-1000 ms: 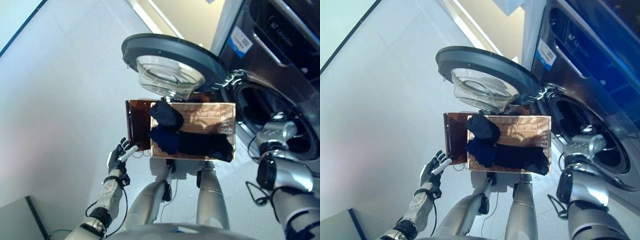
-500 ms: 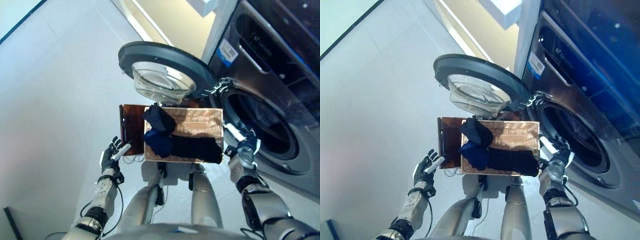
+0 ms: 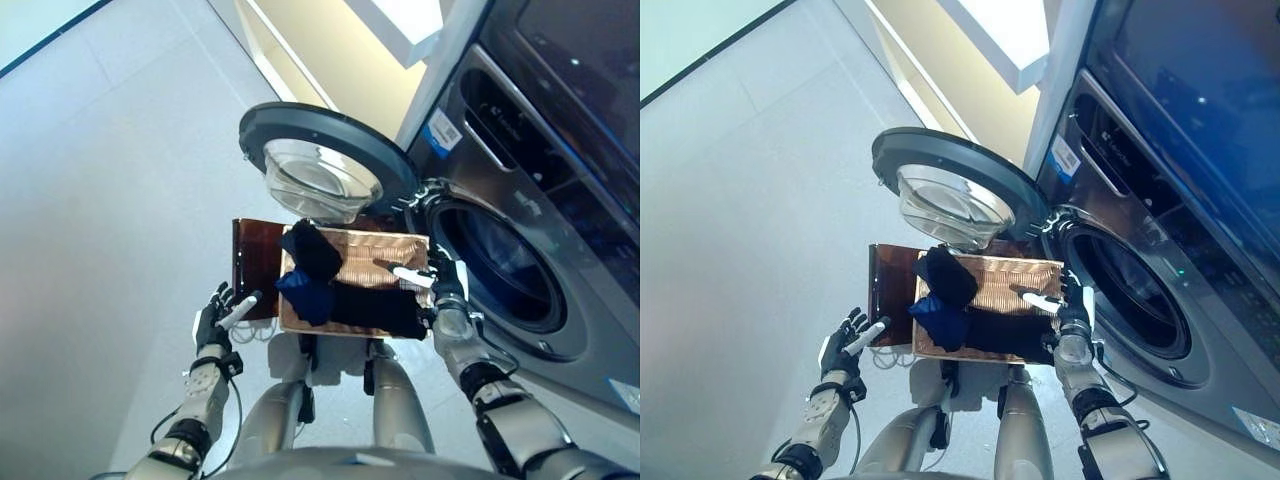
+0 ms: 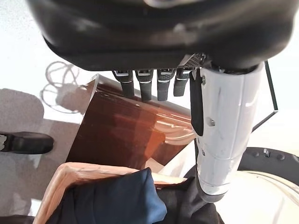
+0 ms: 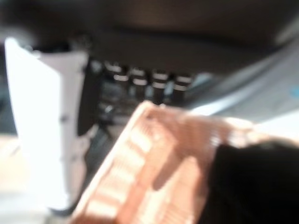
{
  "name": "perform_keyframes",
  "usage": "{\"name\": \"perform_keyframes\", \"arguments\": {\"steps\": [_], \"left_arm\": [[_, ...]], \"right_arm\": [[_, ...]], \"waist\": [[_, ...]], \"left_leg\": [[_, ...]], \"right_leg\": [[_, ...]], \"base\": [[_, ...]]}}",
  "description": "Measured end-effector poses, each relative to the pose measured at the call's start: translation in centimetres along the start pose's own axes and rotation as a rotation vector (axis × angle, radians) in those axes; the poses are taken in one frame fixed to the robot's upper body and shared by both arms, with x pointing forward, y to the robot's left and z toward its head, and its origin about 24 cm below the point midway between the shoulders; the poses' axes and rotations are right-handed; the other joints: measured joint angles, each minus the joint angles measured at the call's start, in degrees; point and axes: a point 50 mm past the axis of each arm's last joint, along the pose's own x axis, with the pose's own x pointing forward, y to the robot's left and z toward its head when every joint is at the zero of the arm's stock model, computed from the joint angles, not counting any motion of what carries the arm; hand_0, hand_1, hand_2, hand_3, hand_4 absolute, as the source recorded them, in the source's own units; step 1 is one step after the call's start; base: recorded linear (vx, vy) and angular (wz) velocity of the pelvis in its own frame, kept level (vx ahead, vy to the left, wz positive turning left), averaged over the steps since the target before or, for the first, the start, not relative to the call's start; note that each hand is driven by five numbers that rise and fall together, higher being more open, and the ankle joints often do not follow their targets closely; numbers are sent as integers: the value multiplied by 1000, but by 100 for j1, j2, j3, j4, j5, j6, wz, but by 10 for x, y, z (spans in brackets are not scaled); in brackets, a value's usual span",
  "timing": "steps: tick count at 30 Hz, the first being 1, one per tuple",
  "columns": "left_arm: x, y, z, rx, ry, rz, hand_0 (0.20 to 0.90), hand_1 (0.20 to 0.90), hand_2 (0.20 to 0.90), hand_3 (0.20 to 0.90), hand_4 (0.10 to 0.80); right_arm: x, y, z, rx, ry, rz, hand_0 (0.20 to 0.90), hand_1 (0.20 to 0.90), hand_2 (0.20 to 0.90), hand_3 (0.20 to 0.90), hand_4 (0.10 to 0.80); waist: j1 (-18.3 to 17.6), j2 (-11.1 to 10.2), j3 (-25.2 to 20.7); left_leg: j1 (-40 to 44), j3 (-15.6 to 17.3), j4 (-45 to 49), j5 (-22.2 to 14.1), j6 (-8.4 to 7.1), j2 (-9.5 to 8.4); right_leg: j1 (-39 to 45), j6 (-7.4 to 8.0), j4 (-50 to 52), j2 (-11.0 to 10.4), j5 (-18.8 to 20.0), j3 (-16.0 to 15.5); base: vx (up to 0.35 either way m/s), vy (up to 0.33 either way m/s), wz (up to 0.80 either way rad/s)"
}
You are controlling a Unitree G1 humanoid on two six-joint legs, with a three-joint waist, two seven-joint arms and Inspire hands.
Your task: Pick up the clothes and place them into the washing machine
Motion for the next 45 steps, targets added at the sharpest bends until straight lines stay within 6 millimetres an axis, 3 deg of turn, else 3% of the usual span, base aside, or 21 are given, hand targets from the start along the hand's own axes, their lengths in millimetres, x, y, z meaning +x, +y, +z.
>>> {"name": "perform_keyframes", "arguments": {"steps": [6,15,21,29,39,45], "left_arm": [[1,0,1,24,-6,9,900,900,900,900,800],[2,0,0,58,3,10,900,900,900,900,800],[6,-6,5,61,-7,-6,900,900,900,900,800],[6,-9,5,66,-8,-14,900,900,900,900,800],[11,-15,13,63,-30,-14,900,900,900,900,800],[13,-19,17,57,-41,-22,900,900,900,900,800]], "right_arm": [[-1,11,13,-405,-172,90,900,900,900,900,800],[-2,24,2,-963,-265,185,900,900,900,900,800],[2,17,-9,-1279,-257,201,900,900,900,900,800],[7,17,-2,-1485,-326,189,900,900,900,900,800],[10,17,6,-1474,-330,170,900,900,900,900,800],[11,26,14,-1418,-338,166,900,900,900,900,800]], "waist": [[21,-3,-2],[40,0,-1],[193,21,8],[198,91,46],[204,167,180],[196,163,366]], "left_leg": [[-15,-5,0,0,0,2],[-67,3,-7,-2,-3,3],[-146,4,1,5,3,0],[-164,-2,-3,-7,-16,3],[-316,-3,40,-7,-16,0],[-415,-2,116,4,2,9]], "right_leg": [[3,0,-23,0,0,-14],[-51,0,-35,-2,-1,-12],[-131,0,-34,-6,0,-12],[-142,-2,-33,-5,-3,-18],[-266,-4,-23,-6,-3,-18],[-319,-16,-11,1,6,-25]], "base": [[0,0,0],[0,0,0],[0,0,0],[0,0,0],[0,0,0],[0,0,0]]}}
